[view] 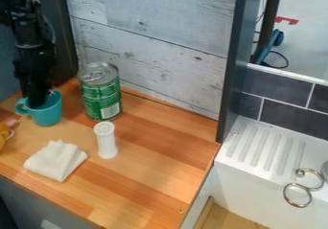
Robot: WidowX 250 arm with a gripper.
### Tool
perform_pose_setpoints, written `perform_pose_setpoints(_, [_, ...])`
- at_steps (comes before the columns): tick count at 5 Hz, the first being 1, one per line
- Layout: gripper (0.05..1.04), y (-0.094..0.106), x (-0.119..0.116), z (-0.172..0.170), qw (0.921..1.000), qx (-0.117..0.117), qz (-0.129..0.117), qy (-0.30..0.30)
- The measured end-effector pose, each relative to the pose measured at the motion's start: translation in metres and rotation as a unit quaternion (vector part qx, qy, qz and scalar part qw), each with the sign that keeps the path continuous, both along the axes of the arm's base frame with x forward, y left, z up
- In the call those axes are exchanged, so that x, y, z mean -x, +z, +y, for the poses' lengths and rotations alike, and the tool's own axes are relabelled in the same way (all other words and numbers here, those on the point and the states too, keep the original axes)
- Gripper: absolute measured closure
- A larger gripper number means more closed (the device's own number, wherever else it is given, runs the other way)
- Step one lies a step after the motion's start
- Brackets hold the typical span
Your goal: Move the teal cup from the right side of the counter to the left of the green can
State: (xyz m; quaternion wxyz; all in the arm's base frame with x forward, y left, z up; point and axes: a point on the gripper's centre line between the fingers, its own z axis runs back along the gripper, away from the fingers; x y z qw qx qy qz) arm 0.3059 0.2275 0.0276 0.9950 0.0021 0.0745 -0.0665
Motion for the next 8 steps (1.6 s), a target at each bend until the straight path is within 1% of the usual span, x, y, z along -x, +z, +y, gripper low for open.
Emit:
perform_pose_setpoints(1, [0.950, 0.000, -0.001, -0.005, 0.9994, 0.024, 0.012, 0.023])
perform_pose_setpoints(2, [0.731, -0.003, 0.001, -0.010, 0.9986, 0.032, 0.010, 0.040])
perform_pose_setpoints(3, [0.428, 0.026, 0.005, -0.017, 0.9978, 0.022, -0.027, 0.056])
perform_pose_setpoints(4, [0.150, 0.046, 0.017, -0.023, 0.9976, 0.008, -0.037, 0.059])
perform_pose_setpoints(5, [0.076, 0.073, 0.037, -0.035, 0.9966, -0.008, -0.056, 0.061])
perform_pose_setpoints(6, [0.081, 0.089, 0.065, -0.059, 0.9974, 0.004, -0.032, 0.063])
perform_pose_setpoints(7, [0.083, 0.100, 0.079, -0.095, 0.9989, 0.025, -0.023, 0.031])
perform_pose_setpoints(8, [0.083, 0.105, 0.089, -0.111, 0.9984, 0.045, -0.020, 0.029])
